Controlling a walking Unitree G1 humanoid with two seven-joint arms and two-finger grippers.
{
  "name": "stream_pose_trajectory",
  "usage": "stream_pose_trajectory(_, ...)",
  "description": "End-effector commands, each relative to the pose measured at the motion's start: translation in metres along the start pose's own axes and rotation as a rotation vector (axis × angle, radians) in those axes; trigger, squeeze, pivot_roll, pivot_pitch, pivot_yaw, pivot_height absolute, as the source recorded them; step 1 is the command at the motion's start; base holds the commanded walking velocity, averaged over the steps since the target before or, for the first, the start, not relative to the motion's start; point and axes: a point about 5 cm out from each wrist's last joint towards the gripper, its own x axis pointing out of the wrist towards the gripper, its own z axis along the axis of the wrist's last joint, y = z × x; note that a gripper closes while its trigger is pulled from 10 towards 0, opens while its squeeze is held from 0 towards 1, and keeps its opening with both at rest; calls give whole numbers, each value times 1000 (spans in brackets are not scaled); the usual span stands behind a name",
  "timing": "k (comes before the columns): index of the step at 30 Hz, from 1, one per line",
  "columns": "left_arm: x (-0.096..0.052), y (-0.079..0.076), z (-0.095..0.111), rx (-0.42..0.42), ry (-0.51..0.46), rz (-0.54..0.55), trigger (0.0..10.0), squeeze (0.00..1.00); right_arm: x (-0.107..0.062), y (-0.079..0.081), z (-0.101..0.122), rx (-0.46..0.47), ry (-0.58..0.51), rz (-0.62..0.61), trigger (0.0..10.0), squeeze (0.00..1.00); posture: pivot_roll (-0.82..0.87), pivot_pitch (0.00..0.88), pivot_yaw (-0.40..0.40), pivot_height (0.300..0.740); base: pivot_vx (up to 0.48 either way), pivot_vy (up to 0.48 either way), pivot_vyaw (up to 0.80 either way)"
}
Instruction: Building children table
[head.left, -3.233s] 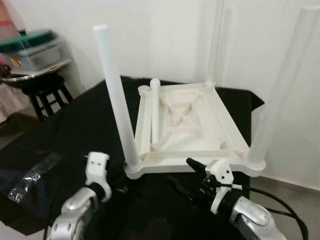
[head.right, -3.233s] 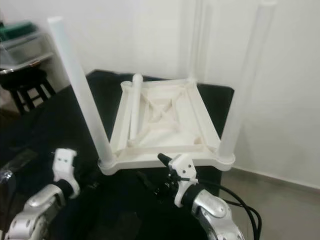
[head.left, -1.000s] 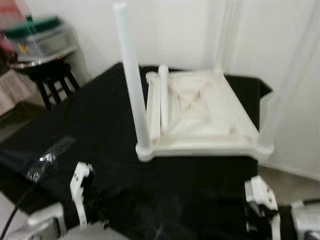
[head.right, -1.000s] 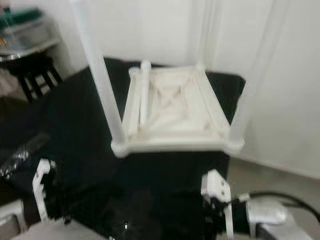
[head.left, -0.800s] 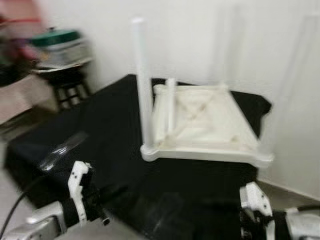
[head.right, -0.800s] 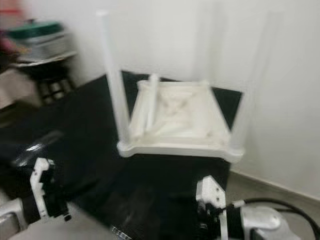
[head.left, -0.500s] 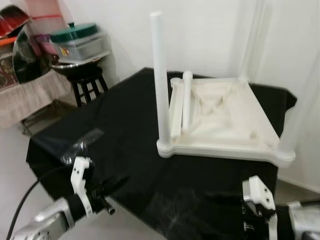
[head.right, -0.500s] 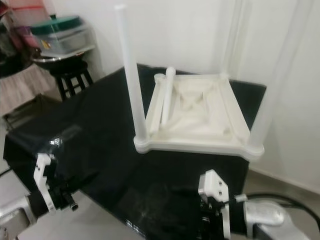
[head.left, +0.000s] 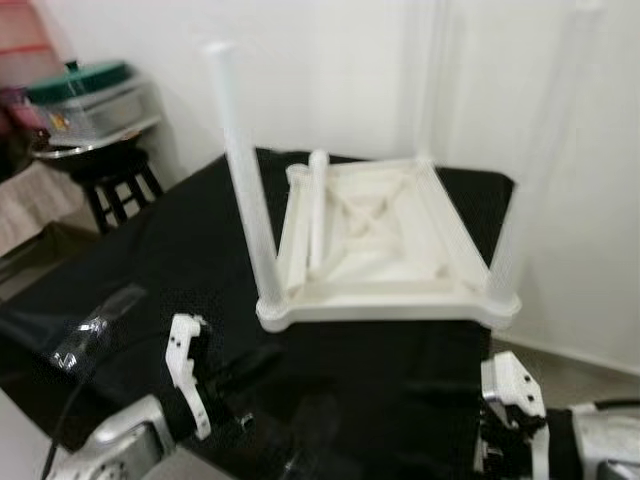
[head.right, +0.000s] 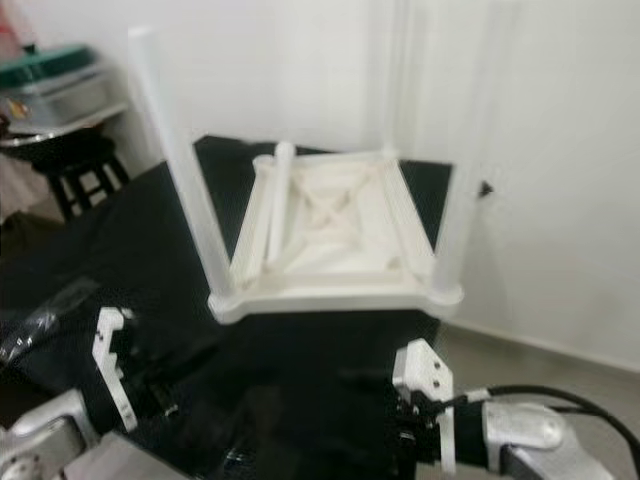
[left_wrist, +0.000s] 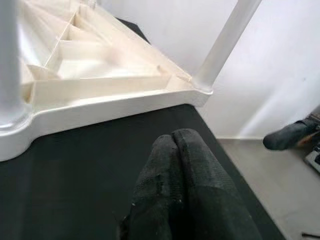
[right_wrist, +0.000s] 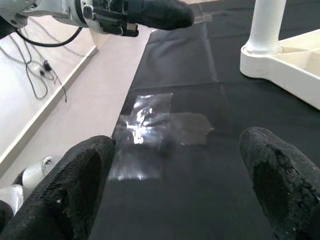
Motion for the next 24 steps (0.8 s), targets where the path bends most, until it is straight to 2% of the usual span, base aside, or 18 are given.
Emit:
stream_pose_trajectory(1, -3, 2, -1, -2, 12, 12, 10000, 0, 3, 1, 0, -3, -10, 10, 10000, 0, -104, 0, 57, 740, 0, -458, 0)
stream_pose_trajectory(11, 2, -2, -2, -8, 11, -10, 10000, 0, 14, -3, 3, -40, -36, -25, 10000, 0, -105, 0, 55, 740, 0, -457, 0)
stream_pose_trajectory(13, 9, -6, -3, -14, -1, -19, 10000, 0, 27, -10, 11, -81, -97, -85, 10000, 0, -109, 0, 50, 740, 0, -458, 0)
stream_pose_trajectory(18, 20, -10, -4, -19, -16, -21, 10000, 0, 40, -15, 14, -89, -130, -140, 10000, 0, -108, 0, 45, 740, 0, -460, 0)
stream_pose_trajectory(20, 31, -11, -5, -14, -22, 8, 10000, 0, 53, -20, 17, -87, -174, -217, 10000, 0, -107, 0, 40, 740, 0, -461, 0)
stream_pose_trajectory(22, 34, -10, -5, -12, -22, 16, 10000, 0, 56, -21, 17, -86, -185, -236, 10000, 0, -107, 0, 40, 740, 0, -461, 0)
stream_pose_trajectory(24, 45, -11, -9, 0, -17, 47, 10000, 0, 68, -25, 20, -63, -232, -300, 10000, 0, -108, 0, 37, 740, 0, -459, 0)
